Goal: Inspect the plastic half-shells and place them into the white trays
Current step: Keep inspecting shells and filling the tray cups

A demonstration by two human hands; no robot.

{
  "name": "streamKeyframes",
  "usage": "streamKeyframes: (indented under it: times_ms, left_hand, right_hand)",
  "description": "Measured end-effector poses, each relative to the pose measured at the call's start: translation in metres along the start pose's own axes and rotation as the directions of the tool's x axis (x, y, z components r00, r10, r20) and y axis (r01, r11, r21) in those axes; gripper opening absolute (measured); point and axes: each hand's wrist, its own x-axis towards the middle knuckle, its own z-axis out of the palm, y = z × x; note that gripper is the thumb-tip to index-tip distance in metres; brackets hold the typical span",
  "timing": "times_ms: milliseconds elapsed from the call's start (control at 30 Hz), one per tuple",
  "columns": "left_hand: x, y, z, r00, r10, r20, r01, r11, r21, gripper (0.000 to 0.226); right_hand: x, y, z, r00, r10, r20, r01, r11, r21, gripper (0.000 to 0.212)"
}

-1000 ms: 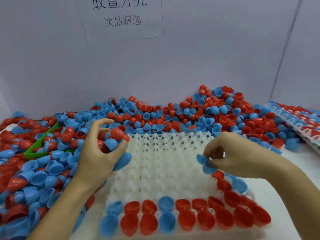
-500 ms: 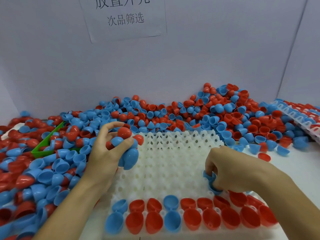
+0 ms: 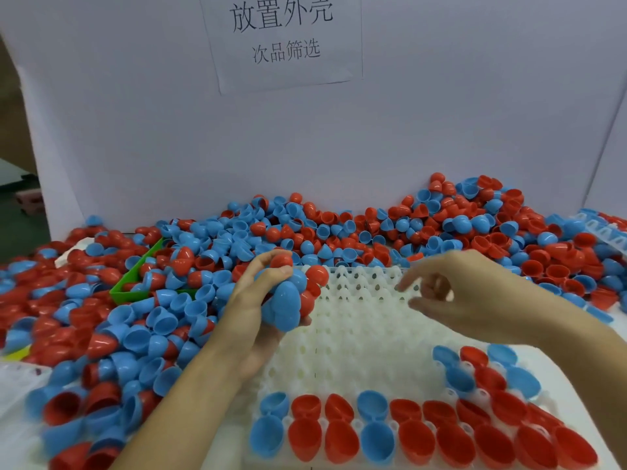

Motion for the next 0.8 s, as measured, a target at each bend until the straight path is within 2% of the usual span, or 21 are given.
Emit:
streamKeyframes:
  times_ms: [133, 233, 300, 400, 500, 633, 800]
  left_hand:
    - [-0.001, 0.001, 0.0, 0.999, -0.047, -0.011, 0.046, 0.997, -0.069, 0.024]
    - [-0.001, 0.004, -0.001, 0.998, -0.064, 0.021, 0.066, 0.989, -0.132, 0.038]
    - [0.0, 0.005, -0.003, 0.994, -0.072, 0.079, 0.087, 0.974, -0.207, 0.034]
    - [0.0, 0.007, -0.005, 0.989, -0.068, 0.128, 0.101, 0.957, -0.273, 0.036]
    - [0.0, 0.007, -0.006, 0.991, -0.071, 0.111, 0.102, 0.947, -0.303, 0.039]
    - [0.001, 0.003, -0.004, 0.991, -0.106, 0.077, 0.125, 0.938, -0.323, 0.039]
    - [0.001, 0.001, -0.004, 0.987, -0.126, 0.103, 0.153, 0.934, -0.323, 0.022]
  right_hand:
    - [0.031, -0.045, -0.007, 0.985, -0.145, -0.091, 0.154, 0.982, 0.106, 0.025]
    - [0.048, -0.068, 0.001, 0.984, -0.17, -0.049, 0.175, 0.979, 0.109, 0.046]
    - [0.054, -0.075, 0.01, 0.986, -0.163, -0.029, 0.165, 0.982, 0.092, 0.05]
    - [0.059, -0.077, 0.018, 0.976, -0.197, -0.091, 0.207, 0.972, 0.108, 0.034]
    - [0.061, -0.075, 0.017, 0.967, -0.199, -0.158, 0.221, 0.966, 0.136, 0.02]
    - [0.062, -0.069, 0.016, 0.968, -0.158, -0.195, 0.203, 0.951, 0.234, 0.019]
    - [0.065, -0.065, 0.022, 0.971, -0.059, -0.231, 0.142, 0.92, 0.365, 0.014]
